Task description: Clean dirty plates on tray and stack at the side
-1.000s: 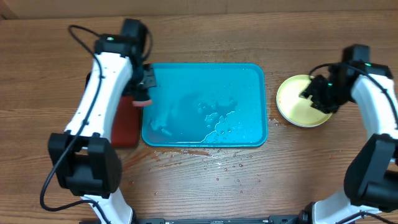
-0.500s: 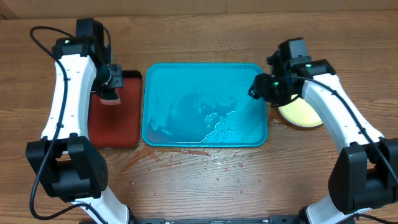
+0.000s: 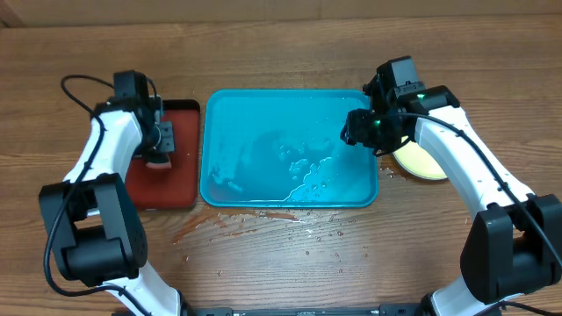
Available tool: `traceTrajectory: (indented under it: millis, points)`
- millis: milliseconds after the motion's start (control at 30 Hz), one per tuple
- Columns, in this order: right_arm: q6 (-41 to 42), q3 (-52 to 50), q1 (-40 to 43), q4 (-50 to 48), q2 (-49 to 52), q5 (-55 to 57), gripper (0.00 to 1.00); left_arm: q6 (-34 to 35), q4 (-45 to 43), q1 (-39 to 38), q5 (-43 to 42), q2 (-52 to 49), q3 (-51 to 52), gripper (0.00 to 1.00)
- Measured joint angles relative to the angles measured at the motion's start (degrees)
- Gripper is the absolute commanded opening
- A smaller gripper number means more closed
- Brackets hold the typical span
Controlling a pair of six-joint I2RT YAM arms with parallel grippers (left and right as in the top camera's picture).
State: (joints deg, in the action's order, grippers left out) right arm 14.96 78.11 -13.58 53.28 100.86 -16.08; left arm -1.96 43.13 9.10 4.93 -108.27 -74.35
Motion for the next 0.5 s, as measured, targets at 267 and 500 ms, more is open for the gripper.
traceTrajectory:
  millis: [267,500]
  points:
    - [0.02,0.00,0.00,0.37,0.00,0.00,0.60,-1.09,-3.10,0.00,0.02,0.00,3.37,1.00]
    - [-0.04,0.00,-0.02,0.33,0.00,0.00,0.67,-1.22,5.22,0.00,0.00,-0.04,-1.97,1.00]
